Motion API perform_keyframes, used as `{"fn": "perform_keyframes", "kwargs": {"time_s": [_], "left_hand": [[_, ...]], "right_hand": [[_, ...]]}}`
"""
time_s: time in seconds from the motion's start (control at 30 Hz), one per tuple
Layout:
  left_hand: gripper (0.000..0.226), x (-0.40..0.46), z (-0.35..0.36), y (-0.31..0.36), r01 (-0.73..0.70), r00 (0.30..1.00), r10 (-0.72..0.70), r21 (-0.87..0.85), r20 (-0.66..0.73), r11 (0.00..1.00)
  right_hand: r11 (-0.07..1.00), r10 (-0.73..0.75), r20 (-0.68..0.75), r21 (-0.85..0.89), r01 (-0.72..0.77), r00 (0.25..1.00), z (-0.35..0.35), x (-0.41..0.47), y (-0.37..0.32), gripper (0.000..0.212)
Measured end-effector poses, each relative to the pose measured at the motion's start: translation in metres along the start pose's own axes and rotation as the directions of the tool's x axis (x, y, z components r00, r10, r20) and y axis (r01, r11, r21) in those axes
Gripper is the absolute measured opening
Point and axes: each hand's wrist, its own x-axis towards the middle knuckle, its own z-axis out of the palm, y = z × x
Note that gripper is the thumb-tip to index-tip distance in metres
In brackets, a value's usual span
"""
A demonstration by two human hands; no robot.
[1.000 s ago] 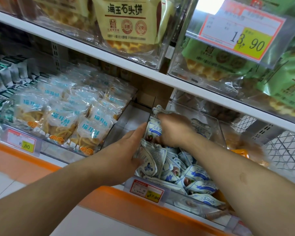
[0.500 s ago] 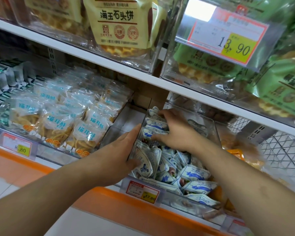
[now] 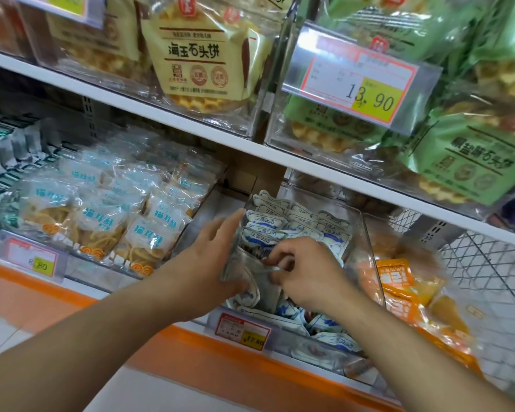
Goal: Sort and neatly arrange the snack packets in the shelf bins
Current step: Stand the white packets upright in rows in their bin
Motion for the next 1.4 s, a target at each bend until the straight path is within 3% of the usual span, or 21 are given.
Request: {"fn": "perform_keyframes", "kwargs": {"time_s": [0.1, 0.2, 0.27, 0.33, 0.37, 0.43, 0.5, 0.53, 0.6, 0.7, 0.77, 0.8, 0.87, 0.93, 0.97, 1.1, 1.17, 1.23, 1.3, 1.4], "left_hand": [[0.107, 0.004, -0.003, 0.001, -0.052, 0.995, 0.052, -0.001, -0.086, 0.999], [0.074, 0.004, -0.005, 0.005, -0.097, 0.976, 0.105, 0.047, -0.191, 0.994], [0.044, 0.002, -0.008, 0.018, -0.141, 0.951, 0.153, 0.065, -0.268, 0.988], [0.038, -0.002, -0.011, 0.038, -0.128, 0.954, 0.148, 0.094, -0.260, 0.987], [0.043, -0.006, -0.013, 0.049, -0.102, 0.969, 0.108, 0.041, -0.221, 0.994], [0.048, -0.011, -0.014, 0.067, 0.011, 0.994, -0.050, -0.366, -0.097, 0.930], [0.043, -0.016, -0.015, 0.073, 0.136, 0.986, -0.167, -0.723, 0.028, 0.677], [0.037, -0.019, -0.015, 0.072, 0.153, 0.979, -0.203, -0.784, 0.035, 0.602], [0.022, -0.022, -0.016, 0.066, 0.151, 0.966, -0.257, -0.805, -0.002, 0.574], [0.018, -0.025, -0.018, 0.066, 0.140, 0.970, -0.243, -0.819, 0.001, 0.556], [0.019, -0.028, -0.017, 0.072, 0.131, 0.978, -0.208, -0.825, 0.017, 0.550], [0.019, -0.029, -0.016, 0.075, 0.120, 0.983, -0.181, -0.830, 0.024, 0.545], [0.020, -0.032, -0.011, 0.083, 0.106, 0.990, -0.137, -0.847, 0.039, 0.521], [0.021, -0.035, -0.006, 0.091, 0.117, 0.990, -0.128, -0.864, 0.061, 0.490], [0.021, -0.035, -0.004, 0.094, 0.119, 0.990, -0.123, -0.863, 0.067, 0.490], [0.022, -0.031, -0.012, 0.088, 0.039, 0.983, -0.159, -0.735, -0.094, 0.677], [0.029, -0.027, -0.018, 0.073, 0.008, 0.952, -0.177, -0.557, -0.249, 0.830], [0.032, -0.024, -0.021, 0.057, 0.000, 0.939, -0.096, -0.280, -0.331, 0.960], [0.039, -0.022, -0.022, 0.043, -0.004, 0.950, -0.018, -0.068, -0.312, 0.998], [0.049, -0.014, -0.018, 0.028, -0.005, 0.967, 0.021, 0.061, -0.253, 0.998]], "right_hand": [[0.989, -0.033, -0.181, 0.136, 0.058, 0.983, -0.013, -0.011, 0.006, 0.024], [0.955, -0.025, -0.335, 0.269, 0.121, 0.942, -0.029, -0.025, 0.010, 0.022], [0.938, -0.051, -0.420, 0.292, 0.188, 0.906, -0.035, -0.037, 0.009, 0.020], [0.929, -0.169, -0.519, 0.201, 0.311, 0.838, -0.037, -0.054, 0.004, 0.019], [0.919, -0.274, -0.560, 0.086, 0.384, 0.782, -0.037, -0.060, 0.001, 0.017], [0.857, -0.486, -0.560, -0.154, 0.491, 0.671, -0.035, -0.071, -0.002, 0.014], [0.779, -0.623, -0.468, -0.294, 0.554, 0.626, -0.030, -0.076, -0.003, 0.016], [0.739, -0.673, -0.391, -0.328, 0.588, 0.628, -0.029, -0.078, -0.004, 0.016], [0.694, -0.718, -0.251, -0.328, 0.641, 0.649, -0.028, -0.083, -0.004, 0.016], [0.819, -0.567, -0.332, -0.133, 0.558, 0.754, -0.037, -0.095, -0.008, 0.018], [0.929, -0.295, -0.430, 0.078, 0.361, 0.853, -0.044, -0.101, -0.009, 0.018], [0.943, -0.139, -0.405, 0.226, 0.246, 0.904, -0.047, -0.102, -0.010, 0.018], [0.863, 0.053, -0.227, 0.500, 0.070, 0.972, -0.050, -0.103, -0.013, 0.020], [0.786, 0.061, -0.135, 0.617, 0.036, 0.989, -0.050, -0.103, -0.012, 0.014], [0.771, 0.056, -0.154, 0.635, 0.055, 0.986, -0.051, -0.104, -0.012, 0.010], [0.718, 0.100, -0.346, 0.674, 0.172, 0.933, -0.058, -0.102, -0.004, 0.009], [0.791, 0.095, -0.420, 0.583, 0.188, 0.903, -0.060, -0.100, 0.003, 0.012], [0.888, 0.028, -0.473, 0.416, 0.195, 0.881, -0.057, -0.095, 0.014, 0.014], [0.944, -0.054, -0.487, 0.260, 0.204, 0.872, -0.054, -0.088, 0.022, 0.013], [0.979, -0.162, -0.468, 0.032, 0.200, 0.869, -0.049, -0.063, 0.028, 0.013]]}}
